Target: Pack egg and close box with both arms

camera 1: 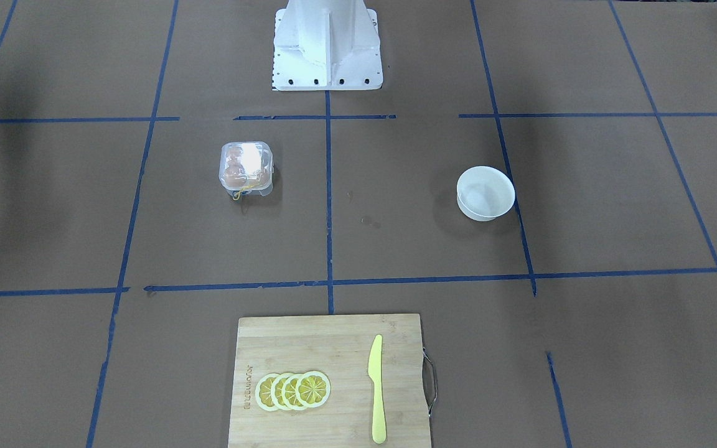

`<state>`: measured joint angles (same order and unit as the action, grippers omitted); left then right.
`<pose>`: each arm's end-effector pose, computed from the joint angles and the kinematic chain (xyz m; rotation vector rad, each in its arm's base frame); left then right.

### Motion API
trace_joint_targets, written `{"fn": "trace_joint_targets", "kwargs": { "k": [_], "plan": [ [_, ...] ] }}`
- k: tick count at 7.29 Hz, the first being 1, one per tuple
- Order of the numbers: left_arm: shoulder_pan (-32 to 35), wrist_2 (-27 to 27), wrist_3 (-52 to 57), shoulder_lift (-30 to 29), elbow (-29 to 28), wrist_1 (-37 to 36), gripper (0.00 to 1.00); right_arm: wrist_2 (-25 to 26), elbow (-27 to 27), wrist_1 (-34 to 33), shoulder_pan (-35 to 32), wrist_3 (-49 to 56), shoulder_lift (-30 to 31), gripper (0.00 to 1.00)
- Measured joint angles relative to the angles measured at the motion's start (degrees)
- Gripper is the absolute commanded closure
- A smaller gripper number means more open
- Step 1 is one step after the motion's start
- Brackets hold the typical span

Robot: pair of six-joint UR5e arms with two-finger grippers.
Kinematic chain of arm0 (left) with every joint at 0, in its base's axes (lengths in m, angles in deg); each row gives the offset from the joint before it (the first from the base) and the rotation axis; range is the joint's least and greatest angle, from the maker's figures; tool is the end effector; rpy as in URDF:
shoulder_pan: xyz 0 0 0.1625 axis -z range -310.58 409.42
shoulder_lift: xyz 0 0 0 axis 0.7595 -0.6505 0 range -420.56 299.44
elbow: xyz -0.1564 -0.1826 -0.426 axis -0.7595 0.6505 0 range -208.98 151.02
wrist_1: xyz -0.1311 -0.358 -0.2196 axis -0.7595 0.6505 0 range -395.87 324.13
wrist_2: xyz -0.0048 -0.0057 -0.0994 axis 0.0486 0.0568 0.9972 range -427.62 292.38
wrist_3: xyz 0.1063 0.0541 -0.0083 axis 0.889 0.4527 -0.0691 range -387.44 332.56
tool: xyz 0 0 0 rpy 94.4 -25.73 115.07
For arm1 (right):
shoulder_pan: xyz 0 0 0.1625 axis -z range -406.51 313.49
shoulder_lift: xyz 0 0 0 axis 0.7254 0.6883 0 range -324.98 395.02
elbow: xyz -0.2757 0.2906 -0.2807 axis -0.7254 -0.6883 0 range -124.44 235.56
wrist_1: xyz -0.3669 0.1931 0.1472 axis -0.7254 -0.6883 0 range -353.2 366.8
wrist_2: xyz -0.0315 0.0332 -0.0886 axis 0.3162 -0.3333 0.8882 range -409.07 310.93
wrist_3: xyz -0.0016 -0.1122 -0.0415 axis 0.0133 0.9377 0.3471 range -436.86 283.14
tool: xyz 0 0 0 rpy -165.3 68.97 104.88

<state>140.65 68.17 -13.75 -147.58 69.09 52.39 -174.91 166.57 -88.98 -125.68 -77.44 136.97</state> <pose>-0.0583 -0.4955 0.6912 0.1589 0.7868 0.2289 -0.0164 -0.4223 0.6662 -0.0072 -0.6287 -0.1906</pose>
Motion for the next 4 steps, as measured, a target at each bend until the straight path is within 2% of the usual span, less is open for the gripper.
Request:
{"fn": "trace_joint_targets", "kwargs": {
  "k": [4],
  "plan": [
    [-0.13, -0.02, -0.06, -0.13, -0.05, 0.05, 0.0, -2.08, -2.34, 1.9, -4.62, 0.68, 2.14, 0.0]
  ]
}}
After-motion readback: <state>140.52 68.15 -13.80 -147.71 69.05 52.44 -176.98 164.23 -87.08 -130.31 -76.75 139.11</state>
